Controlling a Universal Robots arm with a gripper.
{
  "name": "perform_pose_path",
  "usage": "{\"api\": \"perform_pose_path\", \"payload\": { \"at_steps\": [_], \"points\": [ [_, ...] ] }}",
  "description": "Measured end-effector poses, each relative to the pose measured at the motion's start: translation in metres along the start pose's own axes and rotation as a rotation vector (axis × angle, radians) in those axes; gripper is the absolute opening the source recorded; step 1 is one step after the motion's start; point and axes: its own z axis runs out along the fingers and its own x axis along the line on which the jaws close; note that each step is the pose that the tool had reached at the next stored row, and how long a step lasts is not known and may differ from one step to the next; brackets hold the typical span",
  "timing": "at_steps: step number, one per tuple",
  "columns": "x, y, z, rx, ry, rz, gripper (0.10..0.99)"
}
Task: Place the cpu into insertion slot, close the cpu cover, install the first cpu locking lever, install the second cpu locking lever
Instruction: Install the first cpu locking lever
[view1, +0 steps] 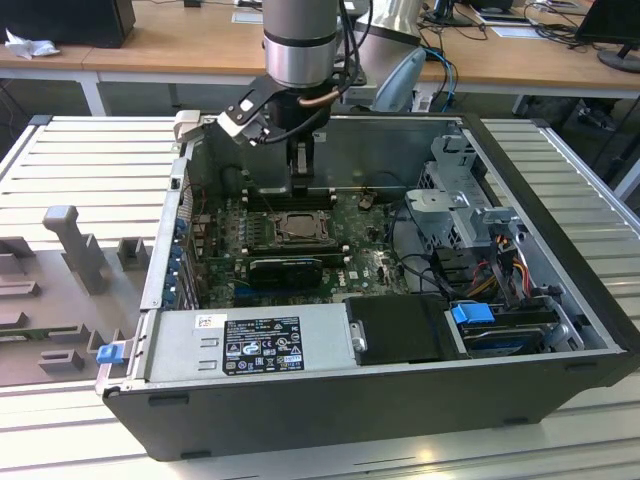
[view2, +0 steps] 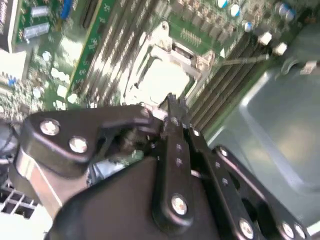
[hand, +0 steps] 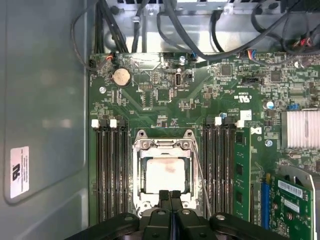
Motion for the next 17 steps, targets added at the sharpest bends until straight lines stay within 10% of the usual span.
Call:
{"api": "perform_pose_path", "payload": {
  "at_steps": [4,17],
  "points": [
    [-0.0001,-0.0001,0.0013,0.004,0.0032,-0.148,0.106],
    [0.0001,0.0002,0.002,0.013,0.0094,-0.311,0.106]
  ]
}}
